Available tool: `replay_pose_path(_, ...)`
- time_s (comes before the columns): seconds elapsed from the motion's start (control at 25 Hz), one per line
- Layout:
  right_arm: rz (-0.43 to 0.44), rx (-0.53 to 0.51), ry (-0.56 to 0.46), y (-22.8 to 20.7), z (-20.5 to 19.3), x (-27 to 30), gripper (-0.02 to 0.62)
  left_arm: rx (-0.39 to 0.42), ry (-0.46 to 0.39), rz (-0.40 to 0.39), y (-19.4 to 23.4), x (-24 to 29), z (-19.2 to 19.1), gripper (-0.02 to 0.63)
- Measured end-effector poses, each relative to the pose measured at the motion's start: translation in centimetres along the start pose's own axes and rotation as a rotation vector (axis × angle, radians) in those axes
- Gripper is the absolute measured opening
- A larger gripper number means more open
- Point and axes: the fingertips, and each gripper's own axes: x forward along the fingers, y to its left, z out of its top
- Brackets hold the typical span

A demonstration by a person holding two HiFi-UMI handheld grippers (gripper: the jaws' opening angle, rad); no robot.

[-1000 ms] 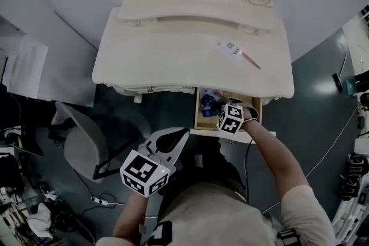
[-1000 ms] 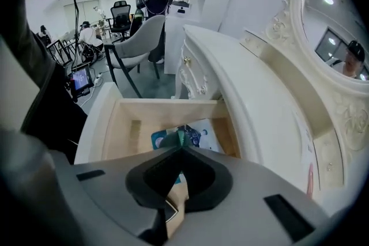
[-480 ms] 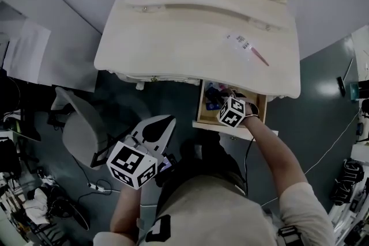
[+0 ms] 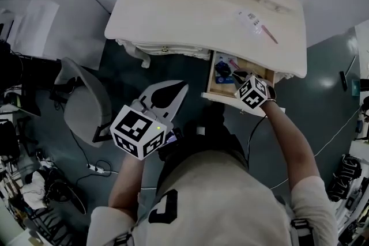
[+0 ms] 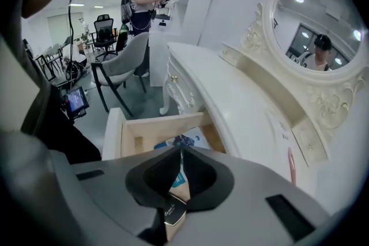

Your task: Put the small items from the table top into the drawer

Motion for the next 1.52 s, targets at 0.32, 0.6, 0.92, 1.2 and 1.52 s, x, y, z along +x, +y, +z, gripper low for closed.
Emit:
replay_pose_path(0.32,-0.044,0.040,-0.015,1.5,1.4,-3.7,0.031,0.074,-0.062,-0.121,-2.9,-0.9,1.1,0.057)
replay_pose_path(0.6,-0.039,0.037,0.010,3.7,-0.1,-8.3,0.031,0.114,-0.036,-0.258,-9.2,0.6,0.8,0.057)
replay_pose_path(0.92,-0.085,0.060,0.046,4.9,-2.8,-13.2,0.031,0.184,-0.028,-0.400,-14.0,2.6,1.6,0.057)
replay_pose_path(1.2,-0.125,0.121,0.035,5.6,-4.0,-16.1,0.031,0.230,-0.012,-0.496,-17.7,4.2,2.1,0.057)
replay_pose_path(1.52,-0.179,0.143,0.017,3.5,-6.5,-19.6,0.031,0.255,0.003,-0.563,-22.4,6.8,2.6,0.057)
